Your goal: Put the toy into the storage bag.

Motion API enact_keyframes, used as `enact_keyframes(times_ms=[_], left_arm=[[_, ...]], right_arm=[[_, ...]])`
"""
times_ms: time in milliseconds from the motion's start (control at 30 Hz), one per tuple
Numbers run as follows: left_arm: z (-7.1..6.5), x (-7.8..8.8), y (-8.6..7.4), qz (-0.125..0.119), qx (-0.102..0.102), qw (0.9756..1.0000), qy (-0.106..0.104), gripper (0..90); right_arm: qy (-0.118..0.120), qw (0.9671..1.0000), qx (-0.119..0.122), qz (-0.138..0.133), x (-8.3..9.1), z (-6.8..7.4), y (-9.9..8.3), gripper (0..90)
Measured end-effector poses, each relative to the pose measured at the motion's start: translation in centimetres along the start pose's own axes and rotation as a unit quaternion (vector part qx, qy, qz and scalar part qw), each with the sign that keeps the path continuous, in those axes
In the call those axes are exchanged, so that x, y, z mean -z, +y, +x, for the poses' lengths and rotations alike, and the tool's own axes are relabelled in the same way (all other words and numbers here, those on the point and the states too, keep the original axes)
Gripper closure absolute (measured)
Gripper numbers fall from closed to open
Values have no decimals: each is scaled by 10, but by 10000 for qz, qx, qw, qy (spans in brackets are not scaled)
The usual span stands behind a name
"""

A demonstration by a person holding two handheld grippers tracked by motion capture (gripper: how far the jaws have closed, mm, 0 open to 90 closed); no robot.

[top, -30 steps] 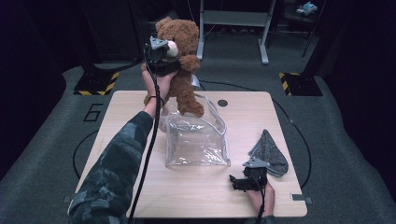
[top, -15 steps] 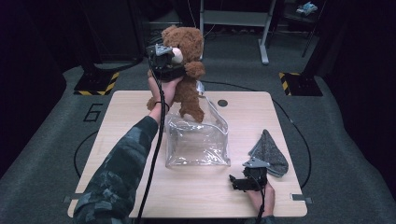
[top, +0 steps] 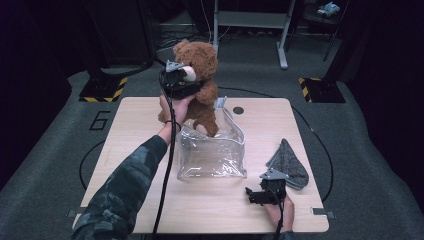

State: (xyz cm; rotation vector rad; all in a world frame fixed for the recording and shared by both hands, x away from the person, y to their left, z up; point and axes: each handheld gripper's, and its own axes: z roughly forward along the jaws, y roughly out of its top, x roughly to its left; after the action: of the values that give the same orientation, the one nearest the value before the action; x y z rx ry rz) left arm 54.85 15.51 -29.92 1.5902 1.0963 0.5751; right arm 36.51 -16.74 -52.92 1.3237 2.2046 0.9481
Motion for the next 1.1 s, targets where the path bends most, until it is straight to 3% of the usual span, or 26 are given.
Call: enact_keyframes(times_ms=[267, 367, 500, 567, 800, 933, 1000, 1100], left_arm=[[-1, 3, -15, 331, 176, 9993, -55, 471], [-1, 2, -24, 484, 101, 9987, -106, 471], [-1, 1, -30, 673, 114, 9975, -198, 469], [-2, -1, -34, 791, 227, 9963, -265, 464], [-5, -5, -42, 1423, 226, 9887, -417, 429], [-5, -5, -47, 1659, 68, 9850, -478, 431], [-4, -6, -50, 1847, -5, 9812, -554, 434], [-3, -6, -54, 2011, -84, 9776, -610, 437]], right_arm=[[-10, 10000, -16, 3, -1, 0, 0, 45], [-18, 10000, -19, -17, -1, 0, 0, 45], [11, 10000, -20, -18, -1, 0, 0, 45], [9, 10000, -21, -11, -1, 0, 0, 45], [-27, 10000, -41, -22, -1, 0, 0, 45], [-25, 10000, -40, -21, -1, 0, 0, 44], [-27, 10000, -41, -21, -1, 0, 0, 45], [-29, 10000, -44, -22, -1, 0, 0, 44]])
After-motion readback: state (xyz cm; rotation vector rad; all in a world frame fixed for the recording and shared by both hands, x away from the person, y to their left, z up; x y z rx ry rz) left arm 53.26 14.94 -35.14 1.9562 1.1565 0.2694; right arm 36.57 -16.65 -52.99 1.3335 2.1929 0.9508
